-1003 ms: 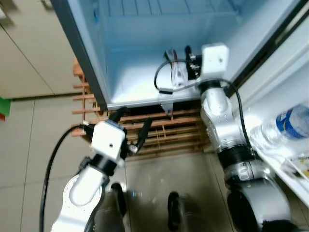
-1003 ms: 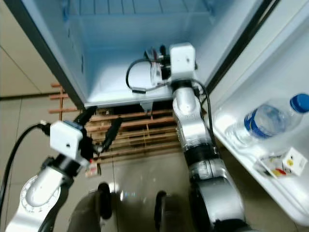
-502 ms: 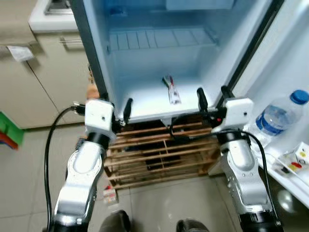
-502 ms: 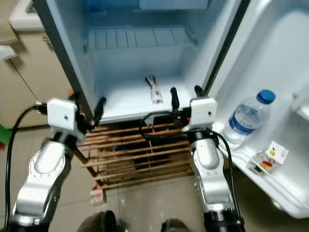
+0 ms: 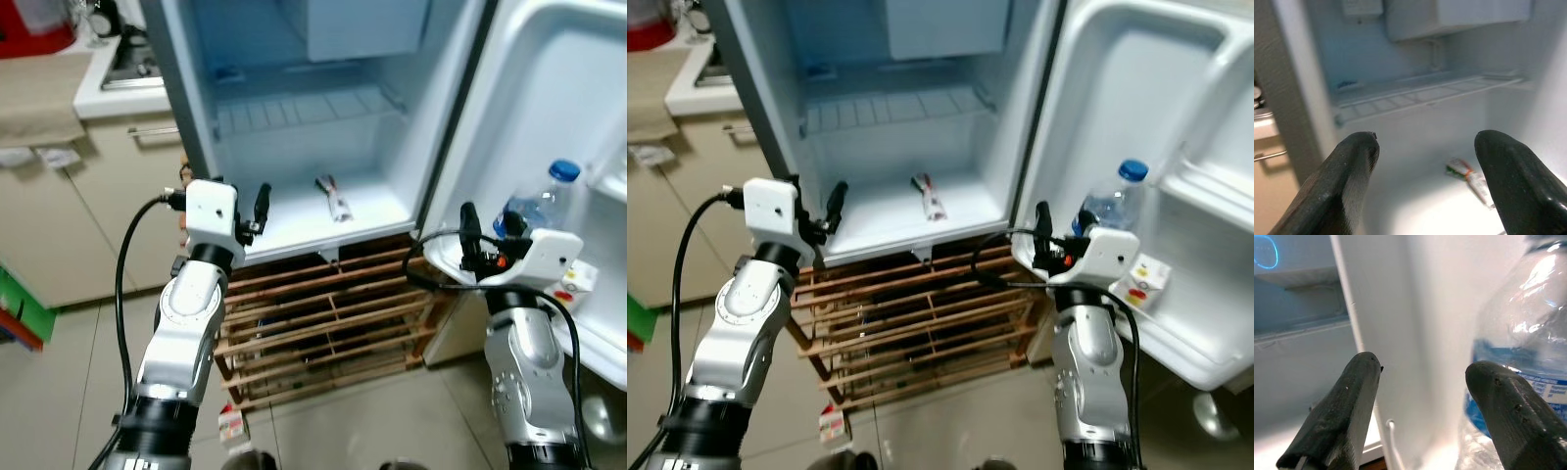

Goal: Restocking fridge

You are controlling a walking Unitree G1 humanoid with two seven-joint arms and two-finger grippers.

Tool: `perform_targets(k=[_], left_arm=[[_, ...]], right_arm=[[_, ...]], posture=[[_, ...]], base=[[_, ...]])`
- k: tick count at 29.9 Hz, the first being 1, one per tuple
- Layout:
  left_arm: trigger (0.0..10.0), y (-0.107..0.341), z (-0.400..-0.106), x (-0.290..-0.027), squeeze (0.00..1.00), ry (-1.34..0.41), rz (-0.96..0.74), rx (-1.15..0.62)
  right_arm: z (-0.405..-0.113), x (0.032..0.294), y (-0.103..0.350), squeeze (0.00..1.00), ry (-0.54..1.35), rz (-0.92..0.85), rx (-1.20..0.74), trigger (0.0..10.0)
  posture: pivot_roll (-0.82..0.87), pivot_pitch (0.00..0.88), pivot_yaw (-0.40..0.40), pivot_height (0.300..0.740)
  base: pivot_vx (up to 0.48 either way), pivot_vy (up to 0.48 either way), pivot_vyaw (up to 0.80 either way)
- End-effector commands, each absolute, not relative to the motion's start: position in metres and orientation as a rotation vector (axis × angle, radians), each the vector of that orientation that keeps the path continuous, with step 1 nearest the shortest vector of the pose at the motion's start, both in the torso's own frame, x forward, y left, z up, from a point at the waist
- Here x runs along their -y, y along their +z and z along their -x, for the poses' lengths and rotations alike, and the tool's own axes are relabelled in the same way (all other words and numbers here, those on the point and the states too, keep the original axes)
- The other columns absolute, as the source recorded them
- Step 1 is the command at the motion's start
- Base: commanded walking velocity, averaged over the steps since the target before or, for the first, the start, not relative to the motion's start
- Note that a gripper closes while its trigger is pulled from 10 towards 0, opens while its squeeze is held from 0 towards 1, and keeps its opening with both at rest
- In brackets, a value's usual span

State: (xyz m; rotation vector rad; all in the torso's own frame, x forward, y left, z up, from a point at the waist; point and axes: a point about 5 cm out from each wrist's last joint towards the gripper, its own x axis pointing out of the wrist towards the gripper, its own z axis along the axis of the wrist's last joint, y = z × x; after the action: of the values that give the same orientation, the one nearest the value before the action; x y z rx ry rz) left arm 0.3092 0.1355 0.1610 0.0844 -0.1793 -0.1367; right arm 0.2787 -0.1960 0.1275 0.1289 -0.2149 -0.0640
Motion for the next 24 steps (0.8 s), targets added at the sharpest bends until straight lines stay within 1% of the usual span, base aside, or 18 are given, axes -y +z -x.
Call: perform_targets(k=[1, 8, 15, 18, 24], left_arm=[[10.0, 0.164, -0.313, -0.133, 0.00, -0.130, -0.090, 0.193], [10.0, 0.161, -0.317, -0.126, 0.00, -0.117, -0.071, 0.192], [10.0, 0.159, -0.316, -0.127, 0.00, -0.105, -0.066, 0.187], [10.0, 0.158, -0.316, -0.126, 0.00, -0.106, -0.069, 0.190], [10.0, 0.157, -0.316, -0.125, 0.00, -0.104, -0.065, 0.187]], right_arm=[[-0.286, 0.194, 0.135, 0.00, -0.049, -0.105, 0.235, 10.0], [-0.295, 0.191, 0.138, 0.00, -0.006, -0.079, 0.228, 10.0], [-0.295, 0.180, 0.143, 0.00, 0.068, -0.067, 0.239, 10.0], [-0.292, 0.176, 0.142, 0.00, 0.104, -0.051, 0.236, 10.0], [-0.290, 0.176, 0.138, 0.00, 0.111, -0.051, 0.218, 10.0]], posture=[[-0.12, 0.000, 0.087, 0.740], [-0.12, 0.000, 0.070, 0.740], [-0.12, 0.000, 0.063, 0.740], [-0.12, 0.000, 0.062, 0.740], [-0.12, 0.000, 0.062, 0.740]], base=[[0.000, 0.000, 0.00], [0.000, 0.000, 0.00], [0.000, -0.316, 0.00], [0.000, 0.000, 0.00], [0.000, 0.000, 0.00]])
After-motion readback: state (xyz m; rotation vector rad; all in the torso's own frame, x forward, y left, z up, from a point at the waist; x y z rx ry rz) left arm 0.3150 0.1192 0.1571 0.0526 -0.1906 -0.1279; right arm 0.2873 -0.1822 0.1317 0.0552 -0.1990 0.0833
